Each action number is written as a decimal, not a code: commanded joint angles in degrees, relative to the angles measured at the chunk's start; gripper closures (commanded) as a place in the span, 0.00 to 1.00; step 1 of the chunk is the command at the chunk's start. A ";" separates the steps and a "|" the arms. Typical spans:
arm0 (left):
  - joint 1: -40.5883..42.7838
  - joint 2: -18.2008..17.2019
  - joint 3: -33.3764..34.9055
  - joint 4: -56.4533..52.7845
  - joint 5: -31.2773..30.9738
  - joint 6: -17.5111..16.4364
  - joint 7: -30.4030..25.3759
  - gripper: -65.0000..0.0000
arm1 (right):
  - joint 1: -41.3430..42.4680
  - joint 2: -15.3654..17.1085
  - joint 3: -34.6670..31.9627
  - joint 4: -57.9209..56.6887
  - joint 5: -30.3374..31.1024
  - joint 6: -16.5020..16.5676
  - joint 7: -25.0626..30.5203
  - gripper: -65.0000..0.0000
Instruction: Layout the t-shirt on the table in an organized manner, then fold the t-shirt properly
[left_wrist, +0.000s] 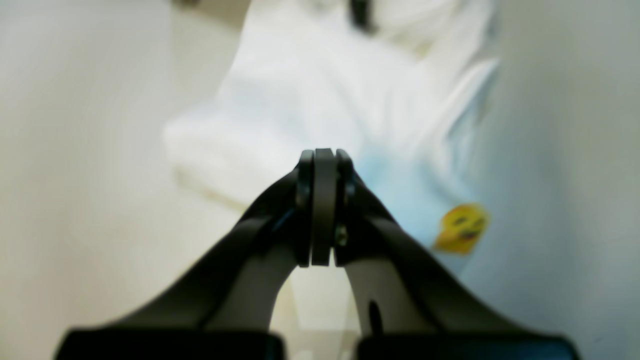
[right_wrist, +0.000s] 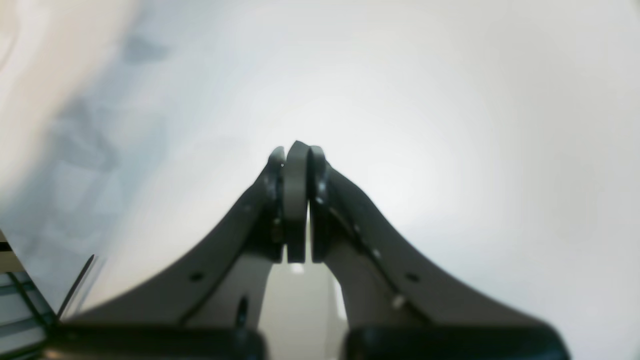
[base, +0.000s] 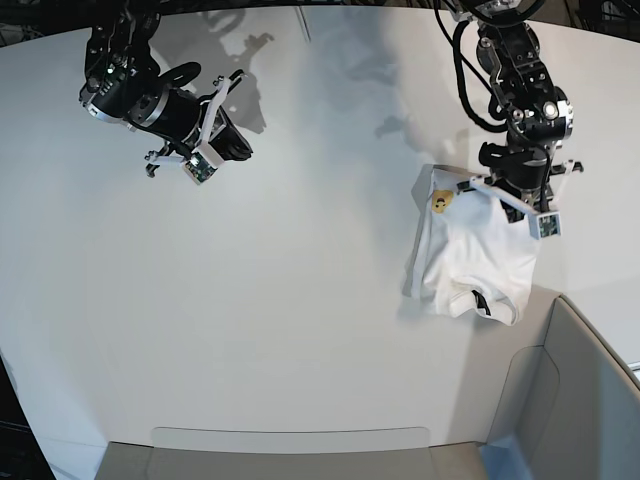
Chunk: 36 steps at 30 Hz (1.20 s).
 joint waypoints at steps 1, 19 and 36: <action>0.17 -0.43 -0.86 1.27 -0.26 -0.01 -2.76 1.00 | 0.04 0.22 0.00 1.55 1.09 0.67 1.39 1.00; 40.00 -1.05 -0.07 1.44 -0.34 -0.09 -42.15 1.00 | -32.05 2.16 0.00 2.52 0.91 0.67 37.52 1.00; 53.01 7.39 -3.24 0.21 -0.43 -0.09 -46.81 1.00 | -49.98 -6.46 4.22 -10.05 -3.31 0.67 66.27 1.00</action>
